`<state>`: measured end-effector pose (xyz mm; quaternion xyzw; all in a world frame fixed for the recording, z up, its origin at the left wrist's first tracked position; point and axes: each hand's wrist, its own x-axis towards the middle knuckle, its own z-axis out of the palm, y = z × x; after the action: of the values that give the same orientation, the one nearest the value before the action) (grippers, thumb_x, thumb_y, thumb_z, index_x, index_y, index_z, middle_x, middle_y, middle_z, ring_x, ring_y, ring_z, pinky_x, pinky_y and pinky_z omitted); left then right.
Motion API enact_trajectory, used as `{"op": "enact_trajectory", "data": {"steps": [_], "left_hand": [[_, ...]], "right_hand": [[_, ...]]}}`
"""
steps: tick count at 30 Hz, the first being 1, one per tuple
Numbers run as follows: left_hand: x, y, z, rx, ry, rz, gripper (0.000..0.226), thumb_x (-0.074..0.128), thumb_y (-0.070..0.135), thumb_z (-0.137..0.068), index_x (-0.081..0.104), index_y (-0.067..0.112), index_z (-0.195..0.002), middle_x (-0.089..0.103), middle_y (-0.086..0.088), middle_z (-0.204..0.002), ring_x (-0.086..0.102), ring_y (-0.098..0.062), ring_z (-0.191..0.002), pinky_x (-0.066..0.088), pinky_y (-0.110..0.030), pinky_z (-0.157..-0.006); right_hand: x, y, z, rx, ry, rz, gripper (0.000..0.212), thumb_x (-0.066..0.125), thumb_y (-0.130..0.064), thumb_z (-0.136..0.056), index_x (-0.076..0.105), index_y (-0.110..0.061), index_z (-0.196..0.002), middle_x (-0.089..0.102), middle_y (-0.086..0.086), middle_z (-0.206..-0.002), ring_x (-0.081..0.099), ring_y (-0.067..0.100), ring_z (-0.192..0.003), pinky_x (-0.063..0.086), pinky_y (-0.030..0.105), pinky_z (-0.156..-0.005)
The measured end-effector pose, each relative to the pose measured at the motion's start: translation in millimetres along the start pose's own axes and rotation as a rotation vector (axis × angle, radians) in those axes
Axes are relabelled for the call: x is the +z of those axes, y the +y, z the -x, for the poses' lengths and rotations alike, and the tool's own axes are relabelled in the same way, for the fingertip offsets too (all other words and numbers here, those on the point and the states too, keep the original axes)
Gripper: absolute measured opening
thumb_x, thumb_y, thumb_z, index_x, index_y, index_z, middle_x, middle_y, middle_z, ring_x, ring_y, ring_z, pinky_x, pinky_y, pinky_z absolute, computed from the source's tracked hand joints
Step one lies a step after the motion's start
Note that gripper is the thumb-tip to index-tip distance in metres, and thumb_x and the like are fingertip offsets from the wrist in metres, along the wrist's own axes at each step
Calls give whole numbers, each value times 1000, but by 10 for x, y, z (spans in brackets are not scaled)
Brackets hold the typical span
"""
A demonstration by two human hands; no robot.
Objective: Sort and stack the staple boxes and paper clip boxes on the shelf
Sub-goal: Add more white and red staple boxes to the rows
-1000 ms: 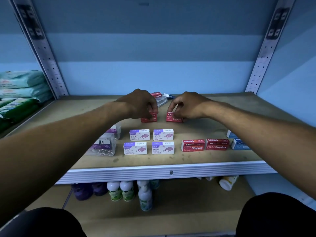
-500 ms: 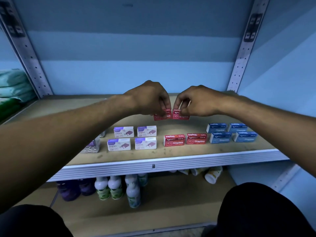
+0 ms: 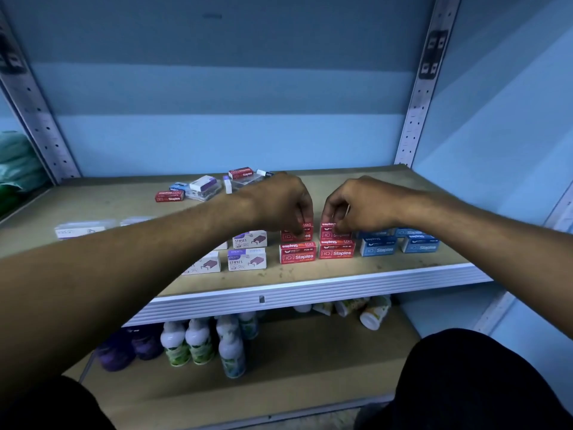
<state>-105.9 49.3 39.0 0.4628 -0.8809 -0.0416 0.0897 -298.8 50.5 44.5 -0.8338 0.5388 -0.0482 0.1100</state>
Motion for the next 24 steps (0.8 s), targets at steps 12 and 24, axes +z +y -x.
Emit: {"op": "enact_trajectory", "data": {"steps": [12,24], "left_hand": [[31,-24,15,-24,-9,64,23,80,23,-77,73,22,-99,72,11,-91,64,-1,-81,46,-15,-68],[-163,-500,259,-134,81,-26,31,77,41,-78,68,24,-102,68,10,-99,55,-5,-84,42,-22,-74]], "right_hand": [[-28,-13,-52,-13,22,9,14,72,-35,-87,78,-32,-100,73,-17,-97,66,3,-91,52,25,-82],[59,-331,-418,-56,19,16,20,69,-39,-89,73,-35,-108,69,-12,-109,62,10,-104,50,29,-93]]}}
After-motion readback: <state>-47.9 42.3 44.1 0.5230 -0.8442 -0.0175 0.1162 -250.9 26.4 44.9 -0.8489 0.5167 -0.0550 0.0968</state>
